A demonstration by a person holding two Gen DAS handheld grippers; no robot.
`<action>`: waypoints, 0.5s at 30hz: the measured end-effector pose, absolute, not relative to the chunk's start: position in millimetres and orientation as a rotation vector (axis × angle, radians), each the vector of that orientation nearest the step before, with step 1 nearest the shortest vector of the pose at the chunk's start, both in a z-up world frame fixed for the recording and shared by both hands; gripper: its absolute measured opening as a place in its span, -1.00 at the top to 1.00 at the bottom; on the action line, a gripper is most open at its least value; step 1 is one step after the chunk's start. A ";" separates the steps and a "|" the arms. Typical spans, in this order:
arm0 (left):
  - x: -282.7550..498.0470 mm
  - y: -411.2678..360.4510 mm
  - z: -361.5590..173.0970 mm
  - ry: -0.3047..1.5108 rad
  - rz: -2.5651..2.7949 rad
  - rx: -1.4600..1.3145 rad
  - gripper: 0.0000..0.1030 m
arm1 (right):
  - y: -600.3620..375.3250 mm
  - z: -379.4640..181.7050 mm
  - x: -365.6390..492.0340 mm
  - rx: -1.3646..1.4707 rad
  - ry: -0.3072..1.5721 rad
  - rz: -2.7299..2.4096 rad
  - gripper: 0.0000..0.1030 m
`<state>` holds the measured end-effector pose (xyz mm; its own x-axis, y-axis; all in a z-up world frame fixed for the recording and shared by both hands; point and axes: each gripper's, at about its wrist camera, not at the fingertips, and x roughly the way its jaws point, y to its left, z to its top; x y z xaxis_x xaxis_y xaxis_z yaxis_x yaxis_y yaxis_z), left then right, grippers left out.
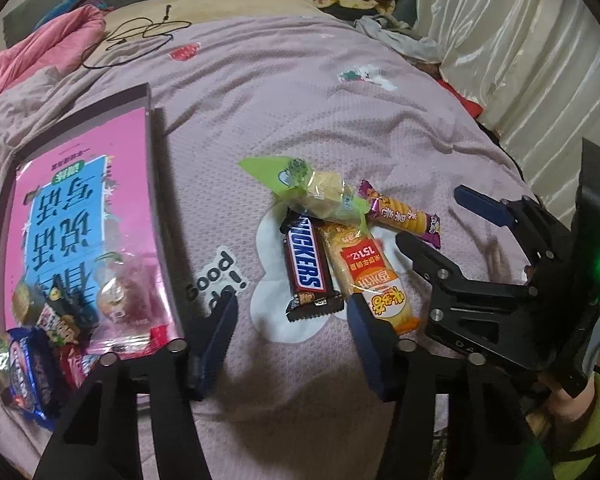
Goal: Organize snacks
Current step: 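Grasp the Snickers bar with the left tool while the right tool grasps the purple wafer stick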
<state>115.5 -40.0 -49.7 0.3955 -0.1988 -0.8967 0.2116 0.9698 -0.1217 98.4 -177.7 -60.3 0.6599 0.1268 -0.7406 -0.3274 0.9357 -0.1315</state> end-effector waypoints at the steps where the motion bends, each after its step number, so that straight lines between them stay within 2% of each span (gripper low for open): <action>1: 116.9 -41.2 -51.8 1.140 -0.259 0.017 -0.03 | -177.4 -62.0 99.8 -0.267 0.816 0.265 -0.35; 6: 124.1 -43.3 -61.6 1.164 -0.270 0.007 0.08 | -176.2 -68.2 105.6 -0.282 0.825 0.287 -0.24; 15: 139.0 -46.9 -76.6 1.193 -0.267 -0.021 0.12 | -175.1 -78.3 118.6 -0.286 0.847 0.316 -0.01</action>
<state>139.0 -46.9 -76.6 0.3416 -0.2166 -0.9146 0.1943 0.9683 -0.1567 118.6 -175.1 -78.3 0.6207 0.1586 -0.7678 -0.3836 0.9156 -0.1210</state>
